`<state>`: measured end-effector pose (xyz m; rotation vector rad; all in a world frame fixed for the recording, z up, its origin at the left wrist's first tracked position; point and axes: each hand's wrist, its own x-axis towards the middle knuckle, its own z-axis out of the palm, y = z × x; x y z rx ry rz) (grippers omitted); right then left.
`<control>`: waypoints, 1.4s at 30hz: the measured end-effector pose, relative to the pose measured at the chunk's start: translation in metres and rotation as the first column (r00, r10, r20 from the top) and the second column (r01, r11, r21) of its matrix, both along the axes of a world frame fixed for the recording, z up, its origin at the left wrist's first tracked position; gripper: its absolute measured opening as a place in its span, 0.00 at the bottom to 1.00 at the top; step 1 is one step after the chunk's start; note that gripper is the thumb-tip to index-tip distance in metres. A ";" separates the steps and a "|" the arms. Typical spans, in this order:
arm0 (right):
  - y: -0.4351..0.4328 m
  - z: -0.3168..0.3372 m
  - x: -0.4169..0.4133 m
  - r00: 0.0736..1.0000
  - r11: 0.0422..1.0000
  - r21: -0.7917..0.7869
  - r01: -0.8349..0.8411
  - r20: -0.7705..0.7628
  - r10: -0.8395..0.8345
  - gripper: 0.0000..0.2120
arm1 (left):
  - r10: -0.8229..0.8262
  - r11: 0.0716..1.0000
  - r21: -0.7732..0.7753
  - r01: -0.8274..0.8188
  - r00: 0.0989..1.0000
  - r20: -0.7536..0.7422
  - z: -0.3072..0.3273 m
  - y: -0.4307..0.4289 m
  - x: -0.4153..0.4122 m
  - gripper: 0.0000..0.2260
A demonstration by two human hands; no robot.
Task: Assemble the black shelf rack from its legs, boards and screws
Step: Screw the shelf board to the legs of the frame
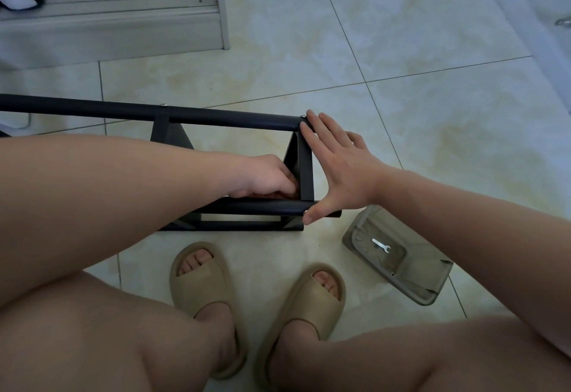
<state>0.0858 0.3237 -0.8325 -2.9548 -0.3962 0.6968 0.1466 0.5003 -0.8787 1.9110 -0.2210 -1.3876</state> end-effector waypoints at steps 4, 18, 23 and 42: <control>0.000 0.000 -0.001 1.000 1.000 0.000 -0.003 0.001 0.003 0.75 | 0.029 0.999 -0.041 -0.034 0.993 -0.113 -0.002 0.001 0.002 0.09; -0.001 -0.001 0.000 1.000 1.000 -0.017 -0.014 -0.018 0.014 0.75 | 0.021 0.999 -0.021 -0.026 0.977 -0.211 0.001 -0.001 0.002 0.05; -0.001 -0.002 0.001 0.999 1.000 -0.014 -0.022 -0.026 0.022 0.75 | 0.033 0.999 -0.002 -0.034 0.975 -0.221 0.002 -0.002 0.001 0.10; 0.000 -0.002 0.001 0.999 1.000 -0.007 -0.012 -0.043 0.012 0.76 | -0.038 0.999 -0.019 0.035 0.978 -0.205 -0.005 -0.001 0.002 0.04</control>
